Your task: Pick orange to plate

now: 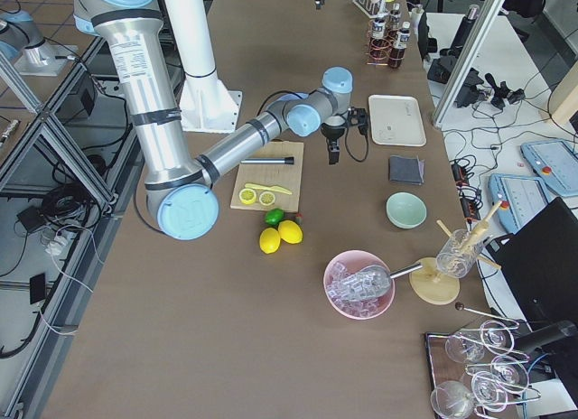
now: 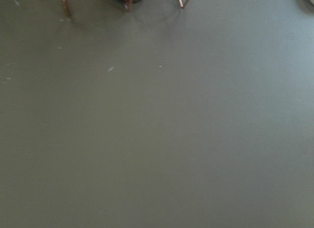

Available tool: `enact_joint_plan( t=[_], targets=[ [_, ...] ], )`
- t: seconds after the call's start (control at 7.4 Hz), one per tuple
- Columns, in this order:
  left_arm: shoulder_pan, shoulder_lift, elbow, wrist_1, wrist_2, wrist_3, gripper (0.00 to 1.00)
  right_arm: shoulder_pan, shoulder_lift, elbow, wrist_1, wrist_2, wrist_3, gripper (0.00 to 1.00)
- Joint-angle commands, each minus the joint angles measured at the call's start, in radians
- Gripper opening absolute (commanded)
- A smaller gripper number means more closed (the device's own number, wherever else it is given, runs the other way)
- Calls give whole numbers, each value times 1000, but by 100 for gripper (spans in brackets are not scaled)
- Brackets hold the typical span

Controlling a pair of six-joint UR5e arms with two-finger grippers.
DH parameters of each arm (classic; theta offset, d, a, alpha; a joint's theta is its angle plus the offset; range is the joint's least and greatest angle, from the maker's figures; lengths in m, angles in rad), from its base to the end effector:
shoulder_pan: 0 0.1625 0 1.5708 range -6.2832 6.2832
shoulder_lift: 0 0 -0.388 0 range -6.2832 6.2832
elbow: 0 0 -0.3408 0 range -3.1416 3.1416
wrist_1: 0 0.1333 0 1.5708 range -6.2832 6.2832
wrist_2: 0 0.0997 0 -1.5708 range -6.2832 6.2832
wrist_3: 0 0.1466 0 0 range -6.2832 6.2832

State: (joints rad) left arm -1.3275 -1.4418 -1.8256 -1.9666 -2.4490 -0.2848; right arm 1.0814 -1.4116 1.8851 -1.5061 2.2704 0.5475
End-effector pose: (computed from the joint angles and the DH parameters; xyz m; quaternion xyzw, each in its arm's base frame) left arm 0.0816 -0.4138 0.5360 0.1181 0.4574 0.0915 0.8766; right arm -0.2044 -0.4666 0.4354 0.0532 -0.4107 -0.0648 0.9079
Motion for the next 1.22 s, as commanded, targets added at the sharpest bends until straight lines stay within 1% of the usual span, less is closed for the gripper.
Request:
enact_joint_plan(
  t=[0.0, 0.14, 0.27, 0.41, 0.54, 0.68, 0.81, 1.08],
  targets=[
    [-203, -17, 57, 309, 8, 401, 97, 214, -174, -67, -2, 58, -435, 100],
    [-228, -43, 74, 404, 37, 429, 97, 295, -205, -134, -2, 60, -601, 100],
    [-240, -40, 84, 408, 42, 431, 97, 367, -217, -203, -2, 79, -724, 100],
    [-242, -37, 83, 396, 54, 447, 97, 429, -219, -269, -3, 118, -826, 100],
    [-242, -23, 97, 379, 51, 482, 97, 468, -221, -293, -5, 124, -845, 100],
    [-242, -22, 95, 374, 47, 490, 98, 504, -219, -290, -52, 126, -845, 100],
    [-242, -22, 100, 342, 53, 489, 98, 538, -219, -278, -77, 126, -848, 100],
    [-242, -20, 124, 330, 48, 489, 98, 566, -218, -270, -78, 126, -848, 100]
  ],
)
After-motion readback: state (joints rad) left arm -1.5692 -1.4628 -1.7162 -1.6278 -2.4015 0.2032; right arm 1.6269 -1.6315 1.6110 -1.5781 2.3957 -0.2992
